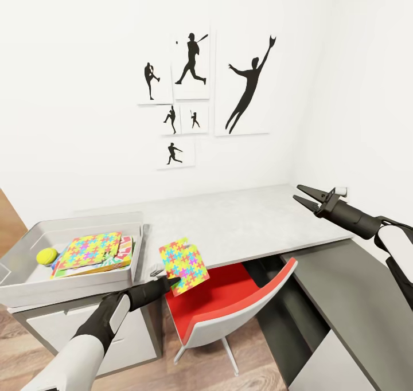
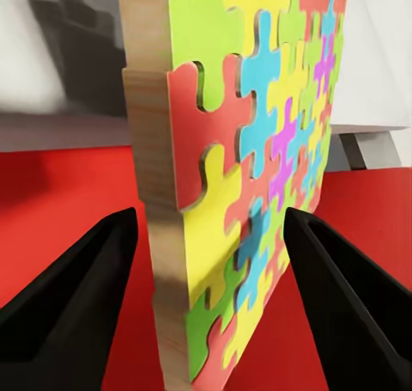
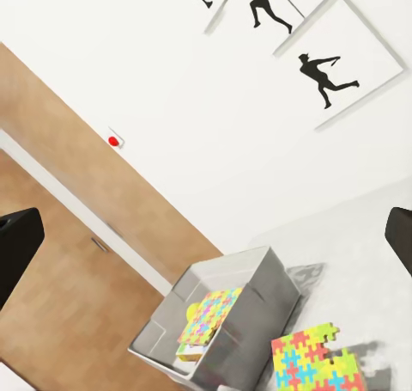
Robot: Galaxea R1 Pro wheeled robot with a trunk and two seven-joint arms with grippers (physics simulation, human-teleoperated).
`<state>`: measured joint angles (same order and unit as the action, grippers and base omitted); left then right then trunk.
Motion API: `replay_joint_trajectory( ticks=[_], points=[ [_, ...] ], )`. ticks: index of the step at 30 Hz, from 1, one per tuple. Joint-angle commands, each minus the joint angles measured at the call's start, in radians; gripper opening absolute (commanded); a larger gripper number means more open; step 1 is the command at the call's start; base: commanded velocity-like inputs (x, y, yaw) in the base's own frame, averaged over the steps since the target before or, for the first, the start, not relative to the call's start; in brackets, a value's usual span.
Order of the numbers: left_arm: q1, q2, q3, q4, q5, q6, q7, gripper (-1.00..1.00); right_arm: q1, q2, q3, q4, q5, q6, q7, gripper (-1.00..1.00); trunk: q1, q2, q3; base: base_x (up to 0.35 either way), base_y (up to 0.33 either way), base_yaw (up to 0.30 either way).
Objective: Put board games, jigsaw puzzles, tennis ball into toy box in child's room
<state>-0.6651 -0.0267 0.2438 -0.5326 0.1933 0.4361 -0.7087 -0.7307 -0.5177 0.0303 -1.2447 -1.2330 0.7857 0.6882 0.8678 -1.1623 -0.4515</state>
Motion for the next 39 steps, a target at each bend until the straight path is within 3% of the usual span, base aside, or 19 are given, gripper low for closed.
replay_joint_trajectory(
  ticks=[1, 10, 21, 28, 34, 39],
  points=[
    [-0.001, -0.001, 0.006, 0.000, -0.008, 0.003, -0.003, -1.00, -0.001, -0.001, 0.002, 0.001, -0.005, 0.004, 0.000, 1.00, 0.000, -0.001, -0.001, 0.000, 0.000, 0.000],
    [-0.001, -0.001, 0.006, 0.000, -0.008, 0.003, -0.004, -1.00, -0.001, -0.002, 0.002, 0.001, -0.005, 0.004, 0.001, 1.00, 0.000, -0.001, -0.001, 0.000, 0.000, 0.000],
    [-0.002, 0.002, 0.000, -0.005, -0.007, 0.023, -0.008, -1.00, -0.001, -0.002, 0.002, 0.001, -0.005, 0.004, 0.002, 1.00, -0.042, 0.076, 0.033, 0.000, 0.000, 0.000],
    [-0.001, 0.007, -0.020, -0.080, -0.006, 0.150, -0.045, -1.00, -0.001, -0.002, 0.002, 0.001, -0.005, 0.004, 0.001, 1.00, -0.069, 0.125, 0.055, 0.000, 0.000, 0.000],
    [0.003, 0.010, -0.081, -0.230, -0.007, 0.309, -0.172, -1.00, -0.001, -0.002, 0.002, 0.001, -0.005, 0.004, 0.001, 1.00, -0.092, 0.167, 0.074, 0.000, 0.000, 0.000],
    [0.009, 0.018, -0.092, -0.313, -0.008, 0.400, -0.214, -1.00, 0.000, -0.002, 0.003, 0.001, -0.004, 0.004, 0.001, 1.00, -0.107, 0.195, 0.087, 0.000, 0.000, 0.000]
  ],
)
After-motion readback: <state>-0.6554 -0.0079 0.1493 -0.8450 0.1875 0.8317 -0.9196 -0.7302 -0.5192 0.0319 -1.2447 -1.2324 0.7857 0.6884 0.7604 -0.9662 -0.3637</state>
